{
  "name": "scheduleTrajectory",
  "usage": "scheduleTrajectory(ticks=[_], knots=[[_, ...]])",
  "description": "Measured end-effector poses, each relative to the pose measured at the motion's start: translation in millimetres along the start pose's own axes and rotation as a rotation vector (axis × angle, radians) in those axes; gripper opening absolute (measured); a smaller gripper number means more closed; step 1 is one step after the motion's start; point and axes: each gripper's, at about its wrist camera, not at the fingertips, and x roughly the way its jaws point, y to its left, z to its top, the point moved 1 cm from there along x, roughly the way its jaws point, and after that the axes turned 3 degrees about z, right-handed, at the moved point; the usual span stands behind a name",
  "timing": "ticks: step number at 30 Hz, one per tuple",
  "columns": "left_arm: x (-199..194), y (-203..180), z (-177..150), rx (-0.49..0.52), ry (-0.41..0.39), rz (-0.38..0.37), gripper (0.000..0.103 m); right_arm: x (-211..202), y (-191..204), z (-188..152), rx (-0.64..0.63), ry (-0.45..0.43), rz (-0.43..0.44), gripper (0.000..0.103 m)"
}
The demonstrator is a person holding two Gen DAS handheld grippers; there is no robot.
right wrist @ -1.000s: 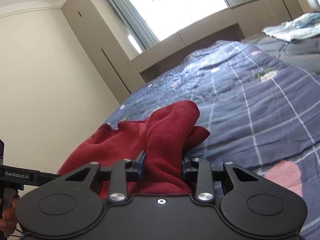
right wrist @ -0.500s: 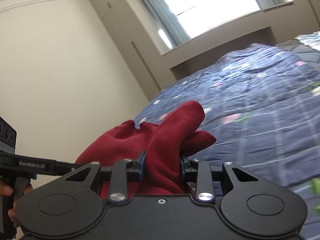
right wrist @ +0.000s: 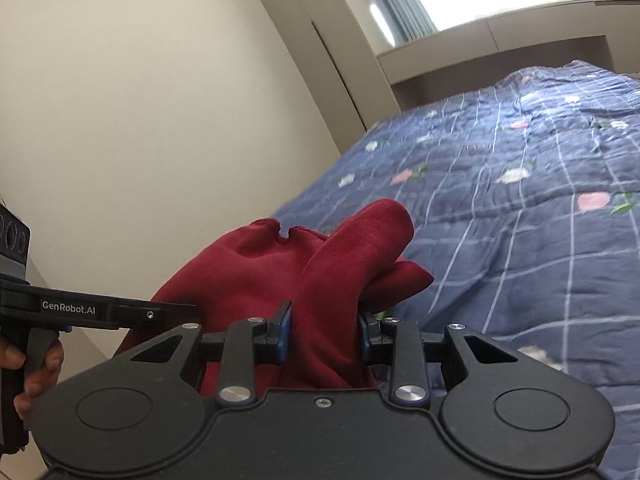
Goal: Fold small clothes
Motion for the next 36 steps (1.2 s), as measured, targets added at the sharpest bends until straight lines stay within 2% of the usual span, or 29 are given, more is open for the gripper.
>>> scheduleTrajectory(ticks=[2,5,11,13,14,15,17,19,21,26,36], knots=[[9,12,-8,-0.034,0.026,-0.012,0.035,5,1,-5,0.000,0.010,-0.025,0.035],[14,24,-16,-0.053,0.024,-0.019,0.037,4,-2,-11,0.006,0.007,-0.044,0.039],[17,30,-19,-0.083,0.034,-0.029,0.043,4,-12,-12,0.024,0.015,-0.090,0.046],[17,30,-20,-0.085,0.035,-0.015,0.046,4,-12,-11,0.021,0.012,-0.105,0.056],[16,31,-21,-0.088,0.035,-0.010,0.052,3,-11,-12,0.016,0.008,-0.116,0.067],[15,32,-21,-0.094,0.035,-0.008,0.056,1,-10,-12,0.009,0.004,-0.123,0.073],[11,33,-22,-0.106,0.024,-0.005,0.069,-2,-7,-11,-0.006,-0.001,-0.131,0.080],[5,32,-22,-0.102,0.007,0.002,0.077,-7,-4,-10,-0.015,-0.009,-0.139,0.086],[-3,29,-21,-0.095,-0.013,0.017,0.085,-13,0,-9,-0.022,-0.022,-0.150,0.096],[-27,22,-18,-0.082,-0.069,0.044,0.101,-38,15,-6,-0.041,-0.086,-0.165,0.102],[-92,1,-33,-0.068,-0.211,0.087,0.103,-113,65,-14,-0.117,-0.217,-0.186,0.102]])
